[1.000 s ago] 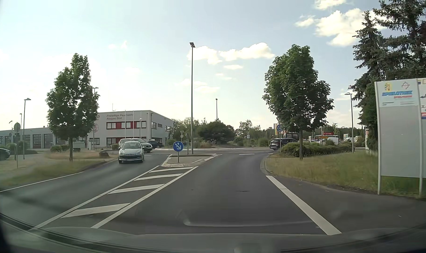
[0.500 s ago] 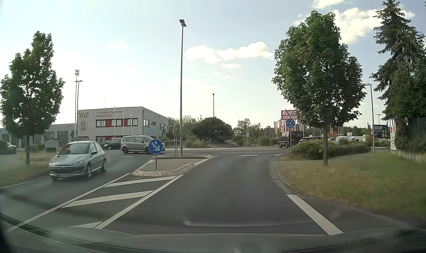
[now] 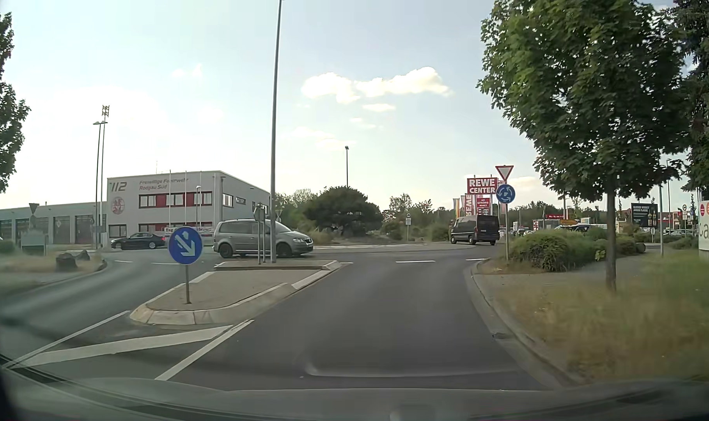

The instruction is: Follow the waypoints while adhering to traffic rules and regulations

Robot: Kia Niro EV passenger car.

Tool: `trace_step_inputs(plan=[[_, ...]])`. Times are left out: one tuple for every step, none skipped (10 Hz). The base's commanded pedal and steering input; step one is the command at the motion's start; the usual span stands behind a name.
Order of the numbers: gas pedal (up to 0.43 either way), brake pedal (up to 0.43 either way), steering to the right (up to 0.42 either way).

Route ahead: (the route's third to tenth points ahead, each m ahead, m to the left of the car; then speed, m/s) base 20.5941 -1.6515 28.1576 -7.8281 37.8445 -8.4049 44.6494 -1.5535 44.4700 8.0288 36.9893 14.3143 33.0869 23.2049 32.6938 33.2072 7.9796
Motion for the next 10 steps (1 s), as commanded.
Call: trace_step_inputs(plan=[[0.0,0.311,0.026],[0.0,0.311,0.027],[0.0,0.311,0.028],[0.0,0.311,0.029],[0.0,0.311,0.03],[0.0,0.311,0.03],[0.0,0.293,0.032],[0.0,0.256,0.033],[0.0,0.226,0.036],[0.0,0.195,0.04]])
